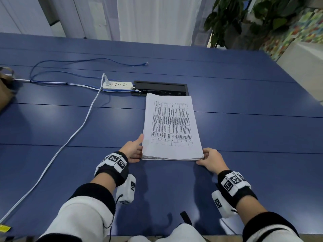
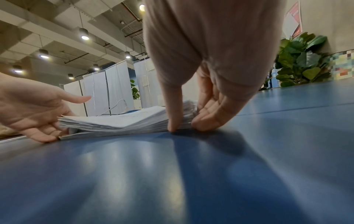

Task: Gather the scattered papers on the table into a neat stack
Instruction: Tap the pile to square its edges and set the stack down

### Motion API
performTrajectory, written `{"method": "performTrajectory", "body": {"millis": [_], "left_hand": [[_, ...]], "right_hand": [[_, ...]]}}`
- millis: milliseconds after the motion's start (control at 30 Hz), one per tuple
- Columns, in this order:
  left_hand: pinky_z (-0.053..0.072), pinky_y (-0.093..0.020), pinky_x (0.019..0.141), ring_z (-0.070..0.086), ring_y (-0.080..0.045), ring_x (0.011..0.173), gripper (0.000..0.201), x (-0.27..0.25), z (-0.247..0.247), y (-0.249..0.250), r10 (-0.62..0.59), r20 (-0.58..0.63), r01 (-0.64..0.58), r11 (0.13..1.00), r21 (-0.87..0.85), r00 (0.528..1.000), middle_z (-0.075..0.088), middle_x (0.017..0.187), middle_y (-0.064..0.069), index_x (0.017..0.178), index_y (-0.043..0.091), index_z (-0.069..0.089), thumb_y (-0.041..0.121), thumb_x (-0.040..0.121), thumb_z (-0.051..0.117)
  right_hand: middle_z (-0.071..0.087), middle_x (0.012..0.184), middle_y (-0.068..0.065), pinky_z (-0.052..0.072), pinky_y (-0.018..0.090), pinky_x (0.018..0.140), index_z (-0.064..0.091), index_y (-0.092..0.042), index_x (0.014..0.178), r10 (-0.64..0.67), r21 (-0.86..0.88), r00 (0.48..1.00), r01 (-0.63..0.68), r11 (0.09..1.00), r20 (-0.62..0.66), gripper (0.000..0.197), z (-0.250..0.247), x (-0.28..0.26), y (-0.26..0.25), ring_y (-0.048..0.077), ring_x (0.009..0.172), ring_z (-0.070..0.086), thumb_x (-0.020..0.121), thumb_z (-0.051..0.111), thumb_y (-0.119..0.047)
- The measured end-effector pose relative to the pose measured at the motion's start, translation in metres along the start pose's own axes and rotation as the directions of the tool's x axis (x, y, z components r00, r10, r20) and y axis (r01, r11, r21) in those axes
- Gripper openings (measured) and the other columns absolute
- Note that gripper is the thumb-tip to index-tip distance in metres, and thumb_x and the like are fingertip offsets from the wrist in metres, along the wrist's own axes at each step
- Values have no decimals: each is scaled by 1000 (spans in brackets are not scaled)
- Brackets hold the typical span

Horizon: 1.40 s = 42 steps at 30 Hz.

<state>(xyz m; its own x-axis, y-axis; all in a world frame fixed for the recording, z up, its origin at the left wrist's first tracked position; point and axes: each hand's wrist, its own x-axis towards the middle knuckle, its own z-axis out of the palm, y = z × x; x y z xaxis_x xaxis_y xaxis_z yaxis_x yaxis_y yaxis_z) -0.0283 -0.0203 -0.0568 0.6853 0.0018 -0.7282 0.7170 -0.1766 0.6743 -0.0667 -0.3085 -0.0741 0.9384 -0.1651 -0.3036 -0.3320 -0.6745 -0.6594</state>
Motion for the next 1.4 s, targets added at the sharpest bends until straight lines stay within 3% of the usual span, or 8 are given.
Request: {"method": "performTrajectory", "body": {"millis": [167,400,633,833,933,1167,1300,1400], "left_hand": [[46,-24,62,50,-14,61,16,2,8,-2,80,-119,-72,995,66,990,53,69,-5,75,9,55,15,88,60],[47,-25,64,52,-21,76,21,4,7,0,87,-85,-82,995,58,993,53,81,-5,71,17,49,16,91,56],[48,-31,74,48,-23,68,21,12,9,-1,207,-163,-161,953,256,965,53,66,-12,58,9,52,13,76,63],[51,-27,61,53,-21,61,11,2,15,16,271,-159,-242,953,183,949,54,73,-10,75,3,55,5,85,54],[53,-25,39,59,-31,70,10,-4,17,20,160,-50,-160,987,-4,986,56,91,-19,92,-7,52,-10,88,44],[51,-19,39,63,-27,58,34,0,13,15,136,-87,-154,953,-261,987,57,102,-24,116,-17,52,-22,84,43],[52,-13,45,68,-16,48,39,1,4,16,128,-33,-132,927,-351,991,62,104,-23,120,-14,53,-21,85,39],[52,-13,45,68,-16,49,37,-1,2,15,131,-5,-124,921,-370,991,68,86,-18,121,-13,53,-20,86,41]], "right_hand": [[71,94,9,42,20,75,66,-6,106,-1,-5,1000,1,1000,0,38,0,1,1,19,86,62,68,72,0],[72,94,11,46,25,80,67,-7,104,10,22,1000,-9,1000,-23,37,2,3,5,24,91,65,68,74,-3],[68,92,10,43,19,70,64,-5,108,57,102,998,-54,993,-27,40,0,6,9,18,82,61,69,75,-2],[60,73,-2,41,2,52,61,-2,112,61,141,998,-57,988,-25,40,-1,3,8,16,75,57,73,69,3],[64,81,5,43,12,62,62,-3,113,68,143,997,-64,988,-22,42,0,5,9,17,78,59,72,71,0],[66,83,4,45,15,64,65,-12,107,67,127,998,-67,990,3,33,-1,8,12,13,72,58,78,57,0],[62,76,1,49,32,77,64,-5,111,142,213,990,-136,968,-16,33,0,12,13,14,65,55,86,43,-3],[60,71,-2,49,35,79,66,-2,105,142,216,988,-127,968,-58,24,5,15,10,16,67,55,89,54,-16]]}}
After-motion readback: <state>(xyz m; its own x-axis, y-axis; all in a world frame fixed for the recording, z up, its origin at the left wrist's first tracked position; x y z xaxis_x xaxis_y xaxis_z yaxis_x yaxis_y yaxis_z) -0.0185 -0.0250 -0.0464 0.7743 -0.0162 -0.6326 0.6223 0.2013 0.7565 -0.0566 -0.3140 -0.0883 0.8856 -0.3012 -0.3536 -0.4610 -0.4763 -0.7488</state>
